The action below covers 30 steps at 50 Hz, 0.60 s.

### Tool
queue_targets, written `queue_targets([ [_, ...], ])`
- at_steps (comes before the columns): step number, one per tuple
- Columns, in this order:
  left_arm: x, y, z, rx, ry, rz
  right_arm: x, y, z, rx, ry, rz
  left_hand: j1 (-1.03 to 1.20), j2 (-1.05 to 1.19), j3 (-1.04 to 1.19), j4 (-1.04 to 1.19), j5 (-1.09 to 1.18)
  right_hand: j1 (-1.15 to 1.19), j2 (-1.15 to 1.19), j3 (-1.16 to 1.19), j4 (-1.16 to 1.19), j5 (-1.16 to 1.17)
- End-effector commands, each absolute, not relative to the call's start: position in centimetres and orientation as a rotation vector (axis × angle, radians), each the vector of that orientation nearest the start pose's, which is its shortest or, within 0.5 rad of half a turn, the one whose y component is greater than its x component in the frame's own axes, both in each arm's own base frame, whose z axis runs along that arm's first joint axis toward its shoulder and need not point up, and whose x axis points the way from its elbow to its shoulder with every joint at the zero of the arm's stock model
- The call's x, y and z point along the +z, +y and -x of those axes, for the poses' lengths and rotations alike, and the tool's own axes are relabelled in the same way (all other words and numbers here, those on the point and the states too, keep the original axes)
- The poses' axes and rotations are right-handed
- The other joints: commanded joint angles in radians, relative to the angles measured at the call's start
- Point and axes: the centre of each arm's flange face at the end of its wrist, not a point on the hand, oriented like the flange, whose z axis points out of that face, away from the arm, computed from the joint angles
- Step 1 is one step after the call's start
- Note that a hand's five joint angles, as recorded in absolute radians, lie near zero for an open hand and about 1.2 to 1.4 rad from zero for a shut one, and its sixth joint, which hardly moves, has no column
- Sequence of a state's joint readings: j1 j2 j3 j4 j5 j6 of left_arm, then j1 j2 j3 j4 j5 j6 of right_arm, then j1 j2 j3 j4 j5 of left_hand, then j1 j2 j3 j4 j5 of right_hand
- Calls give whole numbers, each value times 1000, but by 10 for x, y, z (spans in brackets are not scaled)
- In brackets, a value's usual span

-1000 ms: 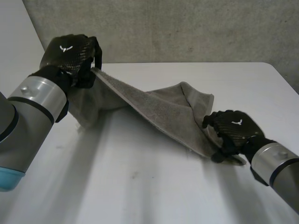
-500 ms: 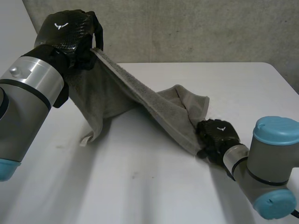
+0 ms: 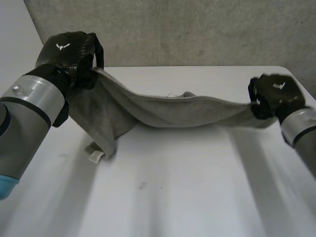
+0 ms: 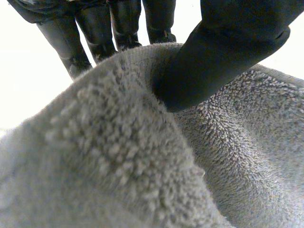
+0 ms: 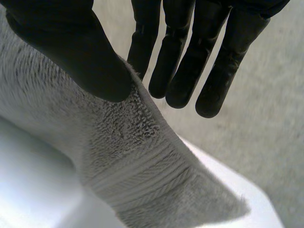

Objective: Fold the laundry

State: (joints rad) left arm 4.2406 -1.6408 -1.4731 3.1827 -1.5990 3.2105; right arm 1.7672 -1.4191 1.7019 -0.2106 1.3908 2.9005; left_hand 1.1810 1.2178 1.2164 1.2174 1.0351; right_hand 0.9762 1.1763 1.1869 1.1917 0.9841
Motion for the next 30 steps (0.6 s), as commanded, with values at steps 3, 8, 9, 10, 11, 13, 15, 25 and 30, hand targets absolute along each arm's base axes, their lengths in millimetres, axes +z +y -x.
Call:
queue_targets([
  [3, 337, -219, 251, -2436, 2295, -598, 335, -259, -190, -2175, 2064, 813, 215, 178, 180, 179, 187, 420, 220, 209, 205, 238],
  [8, 352, -215, 243, -2421, 2292, -579, 364, -253, -184, -2176, 2034, 959, 215, 178, 180, 179, 187, 420, 220, 209, 205, 238],
  [9, 353, -215, 240, -2390, 2312, -573, 369, -249, -185, -2154, 2025, 995, 215, 178, 180, 179, 187, 420, 220, 209, 205, 238],
  [10, 353, -215, 240, -2390, 2312, -573, 369, -249, -185, -2153, 2025, 995, 215, 178, 180, 179, 187, 420, 220, 209, 205, 238],
  [11, 352, -217, 236, -2355, 2332, -562, 370, -246, -186, -2115, 2039, 1022, 215, 178, 180, 179, 187, 420, 220, 209, 205, 238],
  [13, 348, -222, 231, -2303, 2360, -544, 365, -248, -186, -2061, 2065, 1054, 215, 178, 180, 179, 187, 420, 220, 209, 205, 238],
  [15, 333, -231, 226, -2192, 2425, -537, 336, -271, -183, -1929, 2175, 1113, 215, 178, 180, 179, 187, 420, 220, 209, 205, 238],
  [25, 238, -281, 240, -1749, 2575, -734, 261, -319, -188, -1684, 2370, 1313, 215, 178, 180, 179, 187, 420, 220, 209, 205, 238],
  [30, 215, -309, 249, -1698, 2545, -799, 237, -341, -207, -1687, 2414, 1355, 215, 178, 180, 179, 187, 420, 220, 209, 205, 238],
])
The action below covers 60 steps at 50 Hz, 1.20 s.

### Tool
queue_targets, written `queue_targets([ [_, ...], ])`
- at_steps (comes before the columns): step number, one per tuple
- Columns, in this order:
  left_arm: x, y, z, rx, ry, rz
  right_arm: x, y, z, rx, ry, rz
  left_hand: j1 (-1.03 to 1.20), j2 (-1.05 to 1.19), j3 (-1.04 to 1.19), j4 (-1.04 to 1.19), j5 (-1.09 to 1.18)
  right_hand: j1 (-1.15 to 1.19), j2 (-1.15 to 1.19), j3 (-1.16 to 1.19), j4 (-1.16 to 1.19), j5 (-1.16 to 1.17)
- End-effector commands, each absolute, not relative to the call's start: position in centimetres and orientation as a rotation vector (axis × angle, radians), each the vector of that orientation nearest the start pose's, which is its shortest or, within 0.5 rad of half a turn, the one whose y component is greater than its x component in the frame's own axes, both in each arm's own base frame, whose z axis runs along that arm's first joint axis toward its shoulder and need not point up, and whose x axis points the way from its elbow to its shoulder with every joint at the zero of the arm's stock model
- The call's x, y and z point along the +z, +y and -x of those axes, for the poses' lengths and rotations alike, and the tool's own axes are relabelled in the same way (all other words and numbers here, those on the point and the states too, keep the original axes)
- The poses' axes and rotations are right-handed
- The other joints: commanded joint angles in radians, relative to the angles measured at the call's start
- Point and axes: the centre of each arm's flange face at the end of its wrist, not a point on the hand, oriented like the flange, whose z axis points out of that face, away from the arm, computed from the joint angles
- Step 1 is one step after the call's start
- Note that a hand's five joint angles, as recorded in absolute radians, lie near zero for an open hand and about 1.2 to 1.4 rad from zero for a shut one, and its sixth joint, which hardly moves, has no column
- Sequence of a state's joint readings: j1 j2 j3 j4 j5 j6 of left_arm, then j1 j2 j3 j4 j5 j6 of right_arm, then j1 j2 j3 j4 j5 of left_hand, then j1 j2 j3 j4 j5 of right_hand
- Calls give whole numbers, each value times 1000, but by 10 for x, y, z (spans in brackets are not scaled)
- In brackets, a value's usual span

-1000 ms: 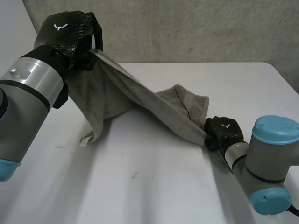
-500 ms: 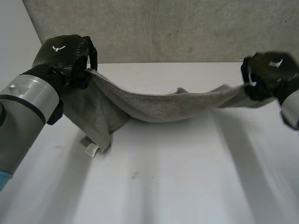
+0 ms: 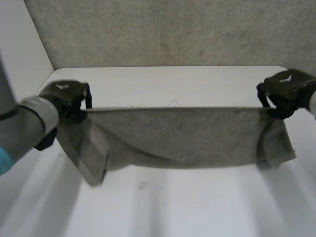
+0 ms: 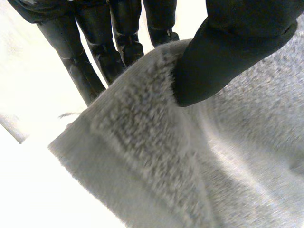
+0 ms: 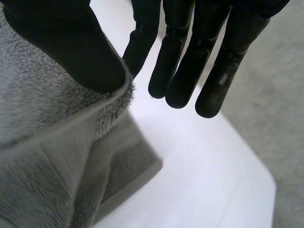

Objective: Fold the laundry

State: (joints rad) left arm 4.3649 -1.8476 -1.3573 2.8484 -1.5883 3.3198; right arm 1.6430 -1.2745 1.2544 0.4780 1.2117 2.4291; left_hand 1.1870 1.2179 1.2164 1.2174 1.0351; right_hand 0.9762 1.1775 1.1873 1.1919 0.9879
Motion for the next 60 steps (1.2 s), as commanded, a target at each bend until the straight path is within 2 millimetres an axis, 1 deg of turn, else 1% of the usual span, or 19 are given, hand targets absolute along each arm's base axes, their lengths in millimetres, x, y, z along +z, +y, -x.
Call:
queue_targets([
  [1, 214, -320, 254, -1722, 2521, -807, 234, -349, -215, -1748, 2399, 1366, 209, 178, 180, 179, 187, 420, 219, 209, 204, 234],
  [7, 240, -357, 267, -1933, 2376, -766, 254, -384, -225, -2127, 2298, 1298, 209, 178, 180, 179, 187, 420, 219, 209, 204, 234],
  [11, 314, -387, 278, -2361, 2024, -631, 323, -410, -235, -2702, 1951, 1070, 209, 178, 180, 179, 187, 420, 219, 209, 204, 234],
  [12, 314, -387, 278, -2362, 2023, -631, 353, -407, -241, -2883, 1764, 972, 209, 178, 180, 179, 187, 420, 219, 209, 204, 234],
  [13, 342, -390, 279, -2502, 1873, -576, 354, -407, -241, -2885, 1762, 971, 209, 178, 180, 179, 187, 420, 219, 209, 204, 234],
  [14, 370, -389, 278, -2633, 1710, -515, 382, -401, -246, -3039, 1561, 877, 209, 178, 180, 179, 187, 420, 219, 209, 204, 234],
  [17, 423, -376, 272, -2833, 1406, -367, 420, -389, -246, -3239, 1241, 719, 209, 178, 180, 179, 187, 420, 219, 209, 204, 234],
  [21, 436, -365, 266, -2907, 1290, -284, 422, -381, -247, -3268, 1152, 712, 209, 178, 180, 179, 187, 420, 219, 209, 204, 234],
  [26, 408, -360, 263, -2867, 1415, -306, 367, -380, -249, -3022, 1450, 951, 209, 178, 180, 179, 187, 420, 219, 209, 204, 234],
  [29, 373, -361, 263, -2784, 1555, -349, 349, -378, -249, -2930, 1552, 1009, 209, 178, 180, 179, 187, 420, 219, 209, 204, 234],
  [31, 336, -359, 263, -2686, 1696, -395, 312, -374, -249, -2754, 1717, 1105, 209, 178, 180, 179, 187, 420, 219, 209, 204, 234],
  [32, 336, -359, 263, -2685, 1696, -395, 312, -374, -249, -2753, 1718, 1106, 209, 178, 180, 179, 187, 420, 219, 209, 204, 234],
  [34, 315, -358, 262, -2630, 1770, -421, 270, -369, -248, -2585, 1848, 1187, 209, 178, 180, 179, 187, 420, 219, 209, 204, 234],
  [36, 268, -353, 260, -2492, 1927, -479, 251, -365, -248, -2505, 1892, 1225, 209, 178, 180, 179, 187, 420, 219, 209, 204, 234],
  [37, 268, -353, 260, -2492, 1928, -479, 250, -365, -248, -2505, 1893, 1225, 209, 178, 180, 179, 187, 420, 219, 209, 204, 234],
  [39, 226, -343, 256, -2360, 2064, -525, 211, -357, -250, -2341, 1963, 1295, 209, 178, 180, 179, 187, 420, 219, 209, 204, 234],
  [45, 185, -329, 250, -2210, 2201, -563, 145, -344, -251, -2048, 2079, 1320, 209, 178, 180, 179, 187, 420, 219, 209, 204, 234],
  [54, 166, -319, 232, -2101, 2275, -528, 130, -343, -248, -1932, 2159, 1118, 209, 178, 180, 179, 187, 420, 219, 209, 204, 234],
  [60, 173, -318, 226, -2114, 2263, -499, 138, -345, -239, -1869, 2239, 859, 209, 178, 180, 179, 187, -132, -334, -344, -348, -319],
])
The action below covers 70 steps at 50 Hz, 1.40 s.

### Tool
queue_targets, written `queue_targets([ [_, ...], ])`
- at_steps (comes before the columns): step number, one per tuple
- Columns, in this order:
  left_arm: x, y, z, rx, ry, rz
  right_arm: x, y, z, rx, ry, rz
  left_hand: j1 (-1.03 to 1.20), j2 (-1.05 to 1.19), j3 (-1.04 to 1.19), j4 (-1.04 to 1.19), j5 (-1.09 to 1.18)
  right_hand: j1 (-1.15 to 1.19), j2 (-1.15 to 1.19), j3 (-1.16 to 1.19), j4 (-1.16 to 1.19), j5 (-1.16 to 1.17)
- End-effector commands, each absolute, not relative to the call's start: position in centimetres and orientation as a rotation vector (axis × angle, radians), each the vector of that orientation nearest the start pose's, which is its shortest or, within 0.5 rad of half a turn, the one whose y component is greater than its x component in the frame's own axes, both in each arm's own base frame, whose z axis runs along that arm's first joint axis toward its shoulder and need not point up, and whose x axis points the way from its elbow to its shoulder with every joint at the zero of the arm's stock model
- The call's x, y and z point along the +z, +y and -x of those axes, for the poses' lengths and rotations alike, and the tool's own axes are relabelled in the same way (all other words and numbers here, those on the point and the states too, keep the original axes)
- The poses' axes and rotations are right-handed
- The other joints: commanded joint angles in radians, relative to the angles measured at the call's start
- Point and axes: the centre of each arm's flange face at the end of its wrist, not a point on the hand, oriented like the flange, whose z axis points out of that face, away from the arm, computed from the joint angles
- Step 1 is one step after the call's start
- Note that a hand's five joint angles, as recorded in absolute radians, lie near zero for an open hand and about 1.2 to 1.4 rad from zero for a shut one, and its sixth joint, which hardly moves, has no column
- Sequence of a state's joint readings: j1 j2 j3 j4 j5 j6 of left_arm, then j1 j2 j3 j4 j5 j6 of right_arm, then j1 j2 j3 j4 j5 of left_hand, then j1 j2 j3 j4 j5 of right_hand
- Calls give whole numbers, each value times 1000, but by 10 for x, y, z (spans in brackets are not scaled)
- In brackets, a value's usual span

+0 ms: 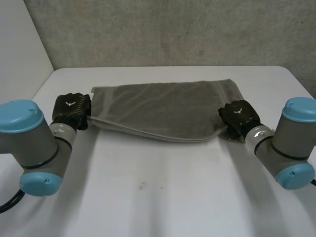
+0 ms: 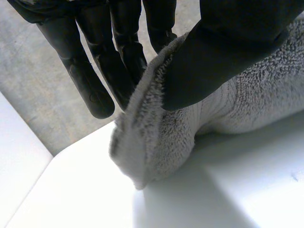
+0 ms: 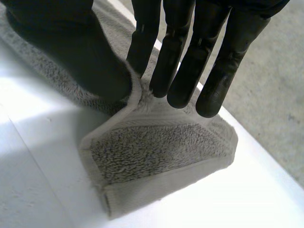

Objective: Fold the laundry

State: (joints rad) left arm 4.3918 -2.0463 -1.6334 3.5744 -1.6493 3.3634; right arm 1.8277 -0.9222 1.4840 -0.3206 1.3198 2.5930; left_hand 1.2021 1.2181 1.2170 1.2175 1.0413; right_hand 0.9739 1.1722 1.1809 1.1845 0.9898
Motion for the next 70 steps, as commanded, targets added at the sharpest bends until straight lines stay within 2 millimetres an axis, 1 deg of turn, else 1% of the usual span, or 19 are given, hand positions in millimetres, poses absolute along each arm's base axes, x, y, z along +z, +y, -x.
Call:
queue_targets([
  [1, 173, -318, 226, -2114, 2263, -498, 141, -344, -235, -1850, 2273, 793, 194, 178, 179, 179, 180, -222, -420, -429, -432, -412],
  [4, 178, -317, 224, -2133, 2263, -477, 143, -345, -230, -1834, 2306, 721, 194, 178, 179, 179, 180, -258, -456, -465, -468, -448],
  [6, 182, -316, 224, -2152, 2267, -457, 141, -348, -217, -1782, 2372, 584, 194, 178, 179, 179, 180, -351, -549, -558, -562, -541],
  [7, 182, -316, 224, -2152, 2267, -457, 141, -348, -217, -1782, 2372, 583, 194, 178, 179, 179, 180, -352, -550, -559, -562, -542],
  [9, 184, -317, 222, -2159, 2266, -442, 136, -347, -212, -1722, 2402, 492, 194, 178, 179, 179, 180, -492, -690, -699, -702, -682],
  [11, 191, -318, 219, -2183, 2252, -415, 134, -346, -210, -1698, 2411, 456, 194, 178, 179, 179, 180, -551, -749, -758, -761, -741],
  [15, 197, -320, 216, -2200, 2231, -395, 131, -346, -207, -1676, 2422, 429, 194, 178, 179, 179, 180, -613, -811, -820, -824, -803],
  [19, 206, -329, 203, -2212, 2192, -343, 132, -345, -207, -1674, 2420, 444, 194, 178, 179, 179, 180, -572, -770, -779, -783, -763],
  [23, 206, -330, 197, -2201, 2187, -328, 135, -347, -207, -1696, 2419, 482, 194, 178, 179, 179, 180, -516, -714, -723, -727, -707],
  [25, 202, -329, 197, -2186, 2201, -337, 136, -348, -207, -1733, 2424, 579, 194, 178, 179, 179, 180, -408, -606, -615, -619, -598],
  [26, 202, -329, 197, -2186, 2201, -337, 136, -348, -207, -1733, 2425, 580, 194, 178, 179, 179, 180, -407, -606, -614, -618, -598],
  [28, 201, -329, 198, -2184, 2206, -338, 133, -349, -206, -1755, 2437, 704, 194, 178, 179, 179, 180, -393, -591, -600, -603, -583],
  [31, 197, -328, 197, -2170, 2218, -340, 131, -349, -205, -1761, 2439, 762, 194, 178, 179, 179, 180, -390, -588, -597, -600, -580],
  [33, 197, -327, 199, -2169, 2223, -348, 124, -347, -208, -1739, 2426, 860, 194, 178, 179, 179, 180, -390, -588, -597, -600, -580],
  [36, 196, -326, 200, -2170, 2227, -354, 120, -346, -210, -1713, 2409, 899, 194, 178, 179, 179, 180, -378, -576, -585, -589, -569],
  [42, 196, -326, 200, -2172, 2228, -359, 118, -346, -212, -1704, 2403, 907, 194, 178, 179, 179, 180, -378, -576, -585, -589, -569],
  [47, 194, -327, 200, -2165, 2235, -361, 116, -349, -212, -1702, 2400, 907, 194, 178, 179, 179, 180, -308, -506, -515, -518, -498],
  [57, 193, -326, 200, -2164, 2237, -360, 107, -359, -216, -1707, 2398, 914, 194, 178, 179, 179, 180, -185, -383, -392, -395, -375],
  [70, 191, -326, 200, -2156, 2245, -363, 103, -371, -218, -1737, 2387, 909, 194, 178, 179, 179, 180, -138, -336, -345, -348, -328],
])
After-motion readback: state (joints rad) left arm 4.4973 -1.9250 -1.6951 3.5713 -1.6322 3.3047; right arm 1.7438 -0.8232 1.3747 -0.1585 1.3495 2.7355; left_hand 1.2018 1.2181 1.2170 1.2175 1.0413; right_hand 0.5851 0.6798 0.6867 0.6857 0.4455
